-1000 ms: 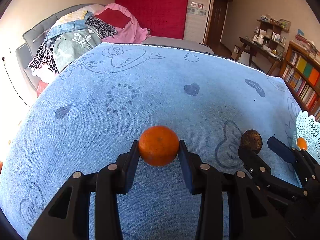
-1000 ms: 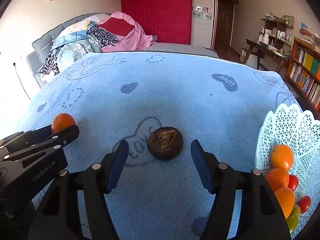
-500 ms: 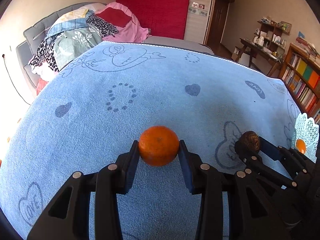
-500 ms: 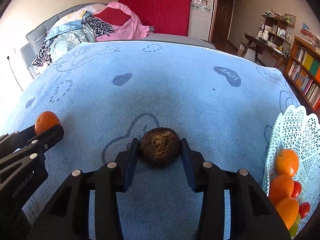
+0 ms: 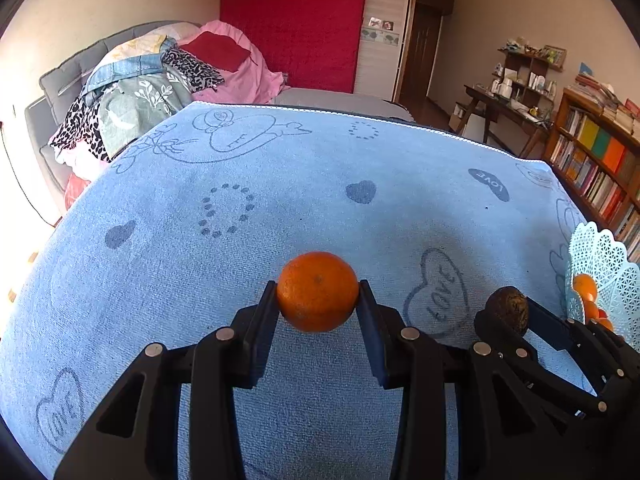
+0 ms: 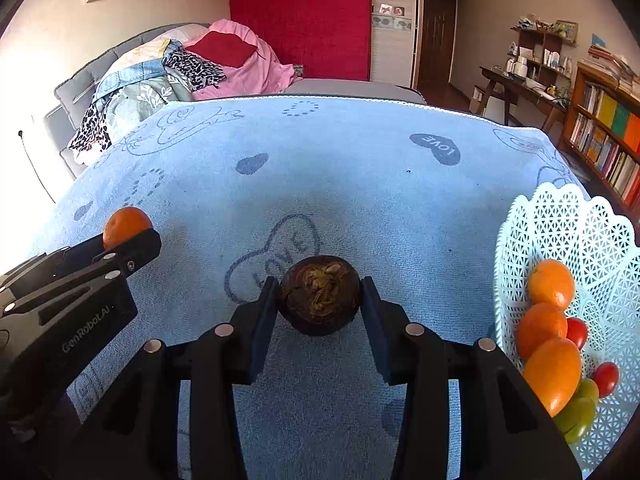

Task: Organize fruits
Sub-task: 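Close the right tool on the dark brown round fruit while the left tool holds the mandarin, then carry the dark brown fruit into the basket and open the right tool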

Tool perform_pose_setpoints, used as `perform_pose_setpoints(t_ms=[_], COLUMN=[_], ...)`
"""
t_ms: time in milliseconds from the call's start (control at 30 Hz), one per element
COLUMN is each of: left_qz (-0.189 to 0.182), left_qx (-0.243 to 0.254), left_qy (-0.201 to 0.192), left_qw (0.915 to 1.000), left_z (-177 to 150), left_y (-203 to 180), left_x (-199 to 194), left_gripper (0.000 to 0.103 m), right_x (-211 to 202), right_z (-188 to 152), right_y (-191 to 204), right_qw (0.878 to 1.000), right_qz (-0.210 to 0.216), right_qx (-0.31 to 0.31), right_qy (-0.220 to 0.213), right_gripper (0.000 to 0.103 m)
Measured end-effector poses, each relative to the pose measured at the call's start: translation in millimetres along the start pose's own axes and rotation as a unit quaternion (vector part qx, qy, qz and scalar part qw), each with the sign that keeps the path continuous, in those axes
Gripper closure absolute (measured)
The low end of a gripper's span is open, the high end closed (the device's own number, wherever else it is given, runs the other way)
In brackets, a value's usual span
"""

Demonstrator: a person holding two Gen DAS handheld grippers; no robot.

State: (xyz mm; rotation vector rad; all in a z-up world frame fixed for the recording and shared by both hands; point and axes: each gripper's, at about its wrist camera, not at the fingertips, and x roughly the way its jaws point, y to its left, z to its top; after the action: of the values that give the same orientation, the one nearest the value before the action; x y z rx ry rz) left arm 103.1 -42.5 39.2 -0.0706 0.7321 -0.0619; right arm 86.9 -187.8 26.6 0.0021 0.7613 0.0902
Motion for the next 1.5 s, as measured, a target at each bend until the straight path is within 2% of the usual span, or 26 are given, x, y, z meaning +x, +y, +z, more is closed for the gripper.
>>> perform_pose_setpoints(t_ms=[733, 1500], left_qz=[-0.039, -0.087], left_qx=[0.032, 0.075], left_qy=[-0.022, -0.03], left_qw=[0.9985, 0.9929], left_z=[-7.2, -20.5], left_y=[-25.0, -50.6], left_x=[-18.8, -32.4], left_gripper=[0.063, 0.063], right_x=[-58.3, -96.4], right_z=[-16.4, -26.5], right_y=[-19.2, -56.6], right_qw=[0.998, 0.993], right_qz=[-0.002, -0.045], right_qx=[0.053, 0.097], right_qy=[-0.024, -0.05], right_gripper=[0.06, 0.06])
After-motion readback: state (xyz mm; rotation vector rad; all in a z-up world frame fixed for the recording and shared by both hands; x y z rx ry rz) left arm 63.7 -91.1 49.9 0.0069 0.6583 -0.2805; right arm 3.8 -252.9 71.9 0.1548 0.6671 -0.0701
